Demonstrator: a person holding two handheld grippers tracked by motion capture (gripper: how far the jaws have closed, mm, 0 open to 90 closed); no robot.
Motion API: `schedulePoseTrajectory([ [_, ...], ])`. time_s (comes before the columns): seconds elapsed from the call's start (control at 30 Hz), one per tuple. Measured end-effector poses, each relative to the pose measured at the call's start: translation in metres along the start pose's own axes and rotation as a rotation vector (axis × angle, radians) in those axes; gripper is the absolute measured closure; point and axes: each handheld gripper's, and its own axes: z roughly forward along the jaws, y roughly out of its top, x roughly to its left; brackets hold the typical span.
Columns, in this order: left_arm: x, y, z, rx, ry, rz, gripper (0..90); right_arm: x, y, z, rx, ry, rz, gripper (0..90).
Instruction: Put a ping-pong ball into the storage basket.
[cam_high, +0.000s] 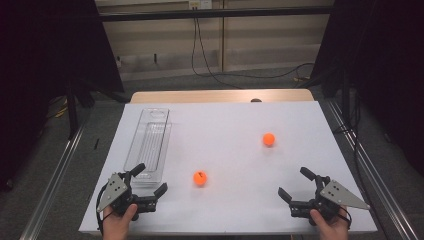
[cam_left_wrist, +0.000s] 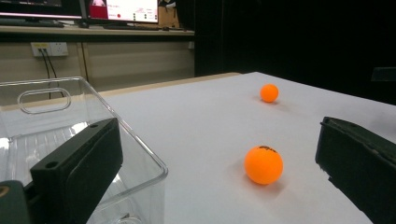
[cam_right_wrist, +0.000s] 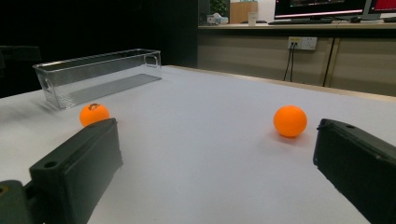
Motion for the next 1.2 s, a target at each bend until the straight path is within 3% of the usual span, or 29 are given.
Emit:
schedulePoseTrajectory([
  [0.77,-0.0028,0.001,-0.0009,-0.001,-0.006,-0.005,0.7,0.0013,0.003,0.0024,-0.007,0.015,-0.022,0.9],
  [1.2,-0.0094,0.0048,0.0064,0.01,-0.022,-0.002,0.5,0.0034,0.0041,0.0037,-0.004,0.031,-0.039,1.3],
])
